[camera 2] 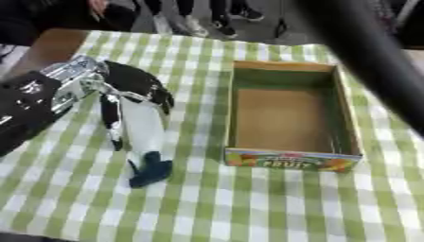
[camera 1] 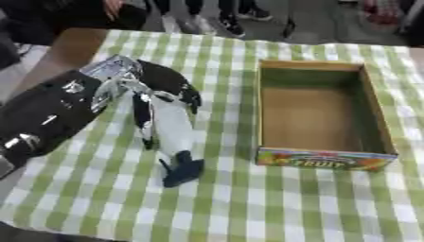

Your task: Pick up objects on the table and place them in the box.

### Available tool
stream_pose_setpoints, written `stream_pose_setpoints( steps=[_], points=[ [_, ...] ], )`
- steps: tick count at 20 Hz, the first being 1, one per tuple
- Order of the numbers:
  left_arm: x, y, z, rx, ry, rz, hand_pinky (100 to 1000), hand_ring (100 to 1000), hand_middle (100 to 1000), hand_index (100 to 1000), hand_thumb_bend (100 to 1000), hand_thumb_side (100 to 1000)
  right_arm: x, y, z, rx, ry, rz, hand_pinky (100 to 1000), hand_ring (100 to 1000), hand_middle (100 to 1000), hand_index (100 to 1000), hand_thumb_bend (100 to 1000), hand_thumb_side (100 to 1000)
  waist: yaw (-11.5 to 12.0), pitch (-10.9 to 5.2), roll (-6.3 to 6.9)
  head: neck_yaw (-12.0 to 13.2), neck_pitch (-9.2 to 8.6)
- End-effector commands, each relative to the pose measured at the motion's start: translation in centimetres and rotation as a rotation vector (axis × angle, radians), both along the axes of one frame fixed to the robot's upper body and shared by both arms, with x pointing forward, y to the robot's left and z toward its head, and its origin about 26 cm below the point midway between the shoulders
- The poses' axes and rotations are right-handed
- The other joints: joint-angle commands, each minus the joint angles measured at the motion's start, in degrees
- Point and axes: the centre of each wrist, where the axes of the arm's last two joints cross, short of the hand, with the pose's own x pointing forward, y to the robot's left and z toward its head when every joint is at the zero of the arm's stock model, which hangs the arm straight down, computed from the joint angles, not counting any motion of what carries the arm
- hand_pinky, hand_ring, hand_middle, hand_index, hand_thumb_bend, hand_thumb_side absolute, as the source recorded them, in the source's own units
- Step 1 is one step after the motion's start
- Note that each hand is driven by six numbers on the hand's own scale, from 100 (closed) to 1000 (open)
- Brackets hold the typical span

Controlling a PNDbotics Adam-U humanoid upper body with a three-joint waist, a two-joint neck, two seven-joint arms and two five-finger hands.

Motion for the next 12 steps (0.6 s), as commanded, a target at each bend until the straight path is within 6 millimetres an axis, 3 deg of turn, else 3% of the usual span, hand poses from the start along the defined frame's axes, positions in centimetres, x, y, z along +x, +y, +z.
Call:
stream_pose_setpoints(
  steps=[1,5,8,12],
  points=[
    [0.11,0.33,0.94,0.142,0.077,-0.105,830,785,835,831,1000,461,-0.19,-0.01,0.96,-0.012,-0.035,0.008,532,699,714,784,159,1000,0.0,-0.50,0.08,0.3,-0.20],
    [0.07,0.36,0.89,0.145,0.074,-0.105,807,759,814,828,1000,434,-0.19,-0.01,0.96,-0.013,-0.035,0.008,533,699,714,783,161,1000,0.1,-0.48,0.14,0.3,-0.20],
    [0.05,0.59,0.93,0.133,0.066,-0.101,690,694,782,820,1000,400,-0.19,-0.02,0.95,-0.012,-0.035,0.007,533,699,713,783,161,1000,0.1,-0.48,0.11,0.4,-0.20],
    [0.14,1.19,0.81,0.103,0.061,-0.081,669,683,773,812,1000,391,-0.19,0.00,0.95,-0.011,-0.035,0.008,533,700,714,783,161,1000,0.1,-0.47,0.03,0.5,-0.20]
  ],
)
